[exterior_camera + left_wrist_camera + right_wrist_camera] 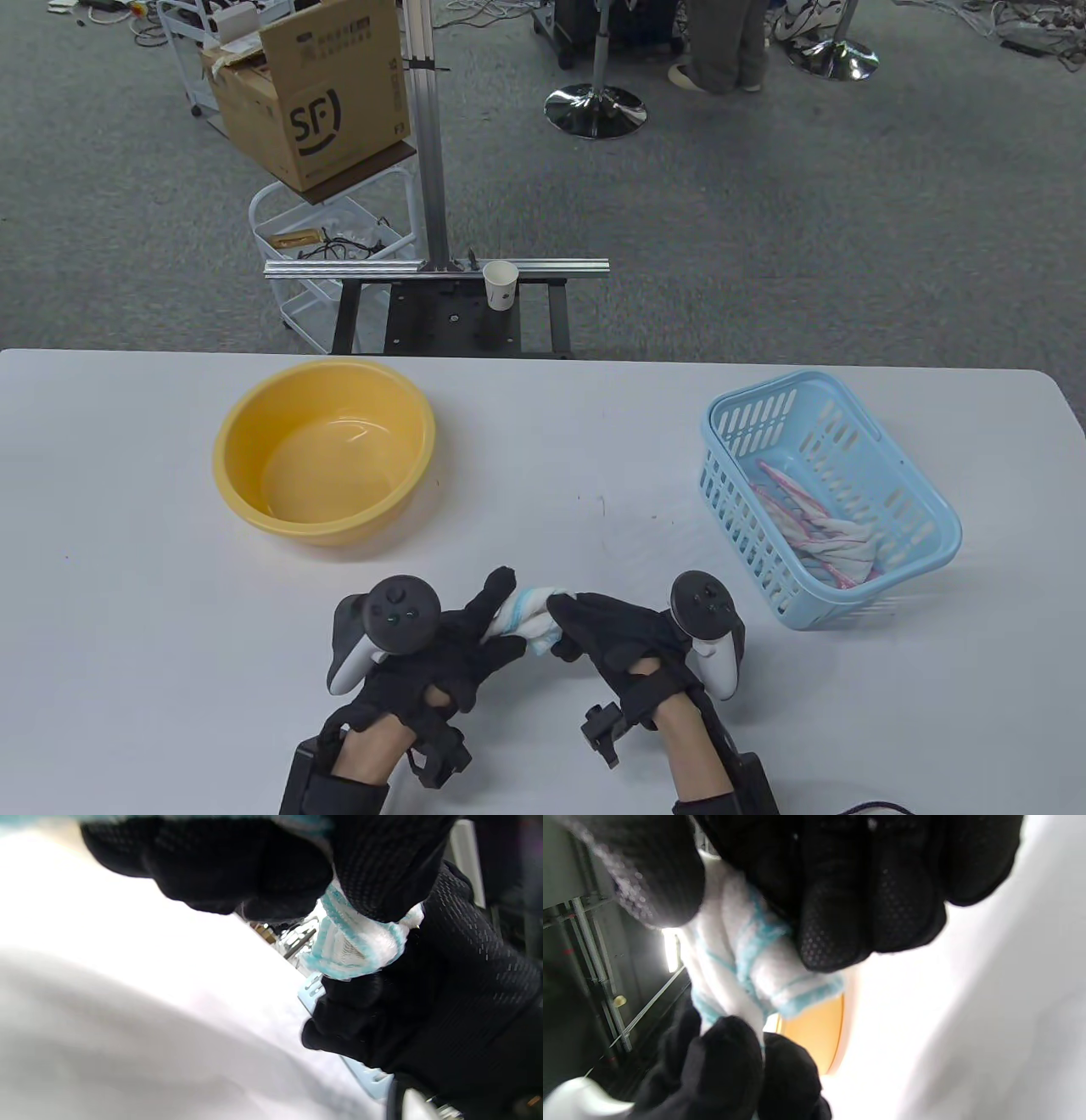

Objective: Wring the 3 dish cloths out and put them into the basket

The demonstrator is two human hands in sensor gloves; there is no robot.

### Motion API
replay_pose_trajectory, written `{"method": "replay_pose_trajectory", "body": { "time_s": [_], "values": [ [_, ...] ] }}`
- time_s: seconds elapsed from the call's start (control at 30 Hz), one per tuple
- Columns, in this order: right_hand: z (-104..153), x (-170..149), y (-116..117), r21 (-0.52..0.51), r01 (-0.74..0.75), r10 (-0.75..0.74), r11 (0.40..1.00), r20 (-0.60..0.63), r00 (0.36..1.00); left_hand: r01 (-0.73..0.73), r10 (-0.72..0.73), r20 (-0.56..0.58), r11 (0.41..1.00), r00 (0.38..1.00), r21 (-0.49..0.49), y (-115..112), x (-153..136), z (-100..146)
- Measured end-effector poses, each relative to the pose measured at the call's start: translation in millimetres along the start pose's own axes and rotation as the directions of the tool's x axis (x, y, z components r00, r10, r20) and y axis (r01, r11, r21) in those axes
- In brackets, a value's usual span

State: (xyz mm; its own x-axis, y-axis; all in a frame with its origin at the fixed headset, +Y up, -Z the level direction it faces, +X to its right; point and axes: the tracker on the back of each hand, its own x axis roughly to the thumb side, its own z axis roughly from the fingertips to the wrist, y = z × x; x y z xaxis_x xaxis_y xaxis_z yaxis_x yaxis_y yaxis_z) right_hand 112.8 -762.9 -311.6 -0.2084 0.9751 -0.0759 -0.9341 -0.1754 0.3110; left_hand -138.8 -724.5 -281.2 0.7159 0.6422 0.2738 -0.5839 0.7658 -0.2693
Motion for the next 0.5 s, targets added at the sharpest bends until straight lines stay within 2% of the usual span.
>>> {"method": "replay_pose_trajectory", "body": {
  "time_s": [0.07,0.13,0.23,0.33,0.4,0.5],
  "values": [
    [0,-1,-1,-0.011,0.005,-0.006,1.000,-0.025,1.000,0.147,-0.148,0.036,0.988,0.988,0.037,-1,10,1],
    [0,-2,-1,-0.034,-0.018,0.017,0.999,-0.034,0.999,0.236,-0.239,0.042,0.970,0.970,0.053,-4,15,2],
    [0,-3,1,-0.033,0.003,-0.004,0.999,-0.023,1.000,0.247,-0.250,0.022,0.963,0.968,0.106,-4,15,2],
    [0,-1,4,-0.032,0.038,-0.037,0.999,0.008,0.999,0.142,-0.144,0.004,0.980,0.990,0.142,3,6,3],
    [1,4,6,-0.076,0.042,-0.036,0.996,0.080,0.996,0.044,-0.038,-0.033,0.981,0.999,0.191,8,-5,4],
    [5,16,8,-0.186,-0.046,0.088,0.981,0.228,0.970,-0.184,0.210,-0.107,0.960,0.972,0.213,14,-30,5]
  ]
}}
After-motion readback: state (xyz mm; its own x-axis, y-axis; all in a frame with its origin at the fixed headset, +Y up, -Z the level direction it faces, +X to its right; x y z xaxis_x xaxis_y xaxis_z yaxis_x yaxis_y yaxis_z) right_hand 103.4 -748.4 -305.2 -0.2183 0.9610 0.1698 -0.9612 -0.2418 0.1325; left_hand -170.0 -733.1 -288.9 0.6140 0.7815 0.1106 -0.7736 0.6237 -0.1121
